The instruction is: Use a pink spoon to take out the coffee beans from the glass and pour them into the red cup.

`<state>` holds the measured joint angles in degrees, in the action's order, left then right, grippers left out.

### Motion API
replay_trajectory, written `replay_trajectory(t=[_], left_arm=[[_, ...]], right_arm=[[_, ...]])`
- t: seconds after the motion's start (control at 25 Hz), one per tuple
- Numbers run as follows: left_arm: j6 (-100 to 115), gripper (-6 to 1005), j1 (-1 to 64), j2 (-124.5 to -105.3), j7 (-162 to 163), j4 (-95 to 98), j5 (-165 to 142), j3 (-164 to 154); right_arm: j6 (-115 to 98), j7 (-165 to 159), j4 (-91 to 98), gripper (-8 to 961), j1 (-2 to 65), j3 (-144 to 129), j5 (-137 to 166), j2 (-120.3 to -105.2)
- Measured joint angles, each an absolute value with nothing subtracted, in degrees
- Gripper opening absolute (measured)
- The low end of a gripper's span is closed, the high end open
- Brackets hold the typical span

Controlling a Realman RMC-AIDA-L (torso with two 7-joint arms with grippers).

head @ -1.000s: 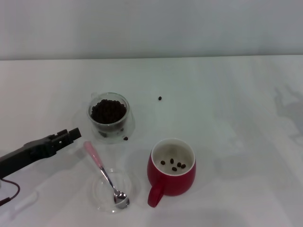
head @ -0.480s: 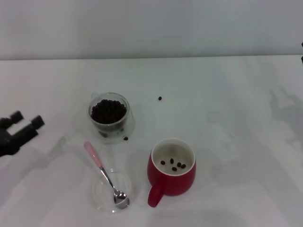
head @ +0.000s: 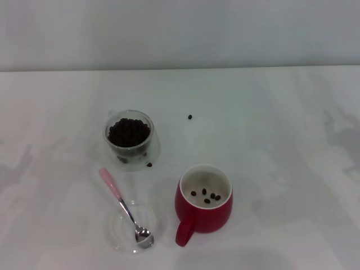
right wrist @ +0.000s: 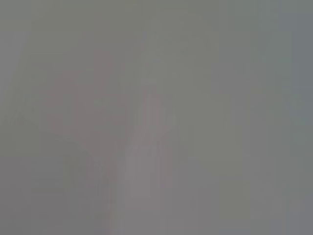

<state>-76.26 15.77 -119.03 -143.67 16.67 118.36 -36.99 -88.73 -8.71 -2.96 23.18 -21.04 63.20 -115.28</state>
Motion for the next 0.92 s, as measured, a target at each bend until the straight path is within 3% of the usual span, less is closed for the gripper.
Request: replay_trajectory(t=[0.28, 0.4, 0.84, 0.92], left_arm=[[-68.7, 782, 18.9, -118.95, -148.5, 16.0, 123.6, -37.0], [-66.7, 779, 20.6, -119.01, -150.5, 15.4, 124.1, -37.0], [-66.2, 774, 23.2, -119.10, -155.0, 12.3, 132.5, -37.0], [-66.2, 774, 23.4, -119.10, -155.2, 12.1, 132.5, -37.0]], right_arm=[[-83.4, -7.2, -3.4, 381, 23.6, -20.6, 62.9, -115.30], [-81.8, -7.1, -4.0, 579, 23.9, -20.6, 62.9, -115.38], [-81.5, -7.4, -4.6, 822, 24.4, -20.7, 62.8, -115.49], [-81.2, -7.4, -5.0, 822, 24.4, -20.7, 62.8, -115.49]])
